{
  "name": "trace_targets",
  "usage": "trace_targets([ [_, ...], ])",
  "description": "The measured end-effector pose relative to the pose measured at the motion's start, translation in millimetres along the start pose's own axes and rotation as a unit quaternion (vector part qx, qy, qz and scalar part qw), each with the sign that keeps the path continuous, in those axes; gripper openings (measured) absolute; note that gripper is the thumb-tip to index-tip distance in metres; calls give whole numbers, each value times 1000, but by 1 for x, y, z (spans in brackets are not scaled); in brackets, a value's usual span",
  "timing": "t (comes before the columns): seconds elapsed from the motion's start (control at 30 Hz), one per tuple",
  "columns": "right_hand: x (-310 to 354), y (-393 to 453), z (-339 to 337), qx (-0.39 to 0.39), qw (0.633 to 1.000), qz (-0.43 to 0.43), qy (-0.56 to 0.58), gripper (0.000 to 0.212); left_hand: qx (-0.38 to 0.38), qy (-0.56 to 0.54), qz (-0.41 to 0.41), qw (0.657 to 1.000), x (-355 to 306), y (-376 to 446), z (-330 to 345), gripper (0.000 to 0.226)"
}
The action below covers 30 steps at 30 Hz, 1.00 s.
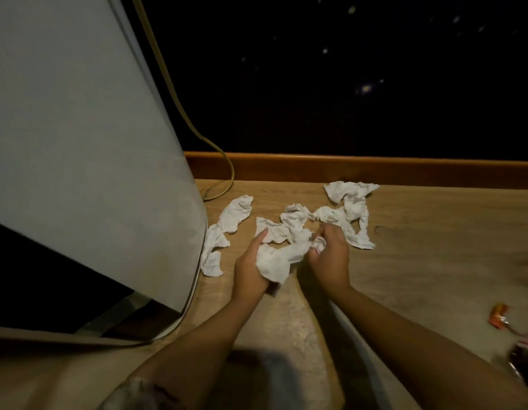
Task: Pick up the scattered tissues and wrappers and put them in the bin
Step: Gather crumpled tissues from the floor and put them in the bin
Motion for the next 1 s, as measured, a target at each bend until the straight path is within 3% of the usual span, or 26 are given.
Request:
trace_targets([
  [0.1, 26, 26, -20, -34, 998, -17, 59, 30, -4, 12, 1, 1000, -19, 23, -1, 25],
  [0.17, 45, 41, -36, -46, 996, -50, 63, 28, 27, 27, -12, 999, -37, 35, 3, 45],
  [0.23, 67, 55, -55, -41, 993, -98, 41, 26, 13, 54, 29, 998, -66, 42, 0, 63],
  [0.33, 92, 73, -87, -26, 985, -167, -17, 26, -6, 44, 114, 992, -114, 50, -5, 61],
  [0.4, 102, 84, -110, -19, 976, -199, -83, 43, -23, 1, 144, 989, -142, 54, -4, 64],
  [0.47, 105, 93, -140, -29, 965, -227, -126, 52, -45, -32, 115, 992, -162, 61, 8, 62],
  [0.53, 101, 102, -177, -55, 961, -245, -117, 46, -57, -31, 90, 994, -186, 67, 24, 51],
  [0.67, 72, 120, -246, -91, 971, -212, -59, 15, -46, -55, 86, 994, -233, 82, 64, 36],
  [0.8, 31, 131, -312, -134, 973, -186, -24, 22, 1, -66, 89, 994, -290, 86, 117, 10],
  [0.93, -17, 136, -384, -204, 969, -136, 12, 19, 41, -99, 95, 990, -351, 72, 182, 40],
  [1.0, -37, 140, -421, -231, 965, -119, 20, 16, 56, -113, 106, 986, -386, 59, 217, 45],
])
Point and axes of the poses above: each hand's wrist, its own y-axis towards the middle knuckle, its own z-axis out of the palm, x = y × z, the point moved 6 cm from there along y, towards the middle knuckle, and after that the axes turned 13 degrees about y, right-handed, at the moved point
